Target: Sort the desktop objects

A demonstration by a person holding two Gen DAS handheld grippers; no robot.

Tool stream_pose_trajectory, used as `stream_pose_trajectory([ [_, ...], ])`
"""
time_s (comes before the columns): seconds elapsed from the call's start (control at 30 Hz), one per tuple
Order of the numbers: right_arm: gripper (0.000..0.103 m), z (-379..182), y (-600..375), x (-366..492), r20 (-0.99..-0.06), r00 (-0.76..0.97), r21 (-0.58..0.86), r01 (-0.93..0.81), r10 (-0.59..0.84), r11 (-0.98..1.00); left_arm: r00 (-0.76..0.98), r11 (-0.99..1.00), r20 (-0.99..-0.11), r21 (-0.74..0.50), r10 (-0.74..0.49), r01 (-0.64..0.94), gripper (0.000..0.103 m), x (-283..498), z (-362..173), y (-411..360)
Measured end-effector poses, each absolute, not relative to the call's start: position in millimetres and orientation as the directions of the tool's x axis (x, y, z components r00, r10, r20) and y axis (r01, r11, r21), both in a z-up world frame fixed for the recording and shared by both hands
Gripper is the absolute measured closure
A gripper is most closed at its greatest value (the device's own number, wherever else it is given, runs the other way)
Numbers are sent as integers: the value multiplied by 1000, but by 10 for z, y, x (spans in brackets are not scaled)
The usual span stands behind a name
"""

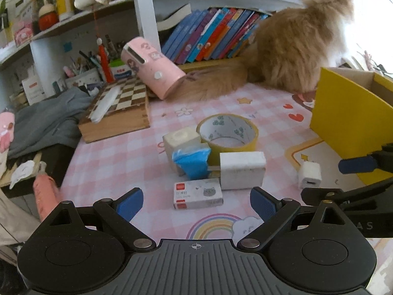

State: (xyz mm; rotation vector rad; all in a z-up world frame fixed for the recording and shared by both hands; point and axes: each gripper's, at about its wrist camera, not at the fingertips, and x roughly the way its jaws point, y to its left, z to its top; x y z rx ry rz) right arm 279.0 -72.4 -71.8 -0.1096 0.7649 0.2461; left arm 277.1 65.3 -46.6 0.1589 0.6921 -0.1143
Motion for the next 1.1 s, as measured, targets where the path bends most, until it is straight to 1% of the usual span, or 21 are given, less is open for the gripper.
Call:
stream_pose_trajectory([
  [0.13, 36, -759, -740, 2880, -704, 686, -1, -260, 184, 966, 740, 984, -670, 88, -56, 154, 9, 2926, -529, 665],
  [0.27, 36, -818, -753, 2956, -710, 682, -19, -266, 174, 964, 720, 982, -693, 101, -45, 159, 10, 3052, -614, 640],
  [0.37, 36, -853, -765, 3011, -719, 675, -16, -256, 167, 967, 696, 986, -717, 82, -44, 146, 16, 3142, -684, 657],
  [0.4, 36, -861, -764, 3027, -720, 673, -15, -256, 167, 967, 689, 988, -724, 71, -45, 139, 20, 3170, -707, 667],
  [0.43, 37, -866, -763, 3040, -720, 673, -15, -258, 168, 966, 683, 989, -729, 62, -46, 132, 28, 3199, -726, 680],
  [0.57, 38, -886, -746, 3084, -720, 671, -18, -273, 177, 962, 672, 992, -737, 11, -75, 122, 35, 3256, -751, 708],
  [0.7, 39, -908, -737, 3133, -727, 660, -6, -283, 190, 959, 676, 990, -732, 15, -85, 140, 49, 3223, -746, 692],
  [0.8, 47, -907, -745, 3137, -727, 654, 12, -292, 209, 956, 673, 991, -734, 0, -89, 132, 50, 3230, -739, 709],
  [0.87, 55, -906, -735, 3117, -722, 655, 14, -308, 223, 951, 673, 992, -734, -4, -90, 128, 50, 3240, -735, 716],
  [0.93, 68, -903, -710, 3100, -716, 656, 13, -329, 239, 944, 669, 994, -736, -39, -97, 102, 51, 3249, -720, 763],
  [1.03, 68, -887, -709, 3102, -722, 644, 34, -332, 252, 943, 673, 992, -732, -128, -102, 11, 51, 3218, -656, 908],
  [1.1, 68, -865, -750, 3110, -728, 629, 84, -311, 272, 947, 684, 992, -724, -127, -89, -5, 51, 3174, -601, 952],
])
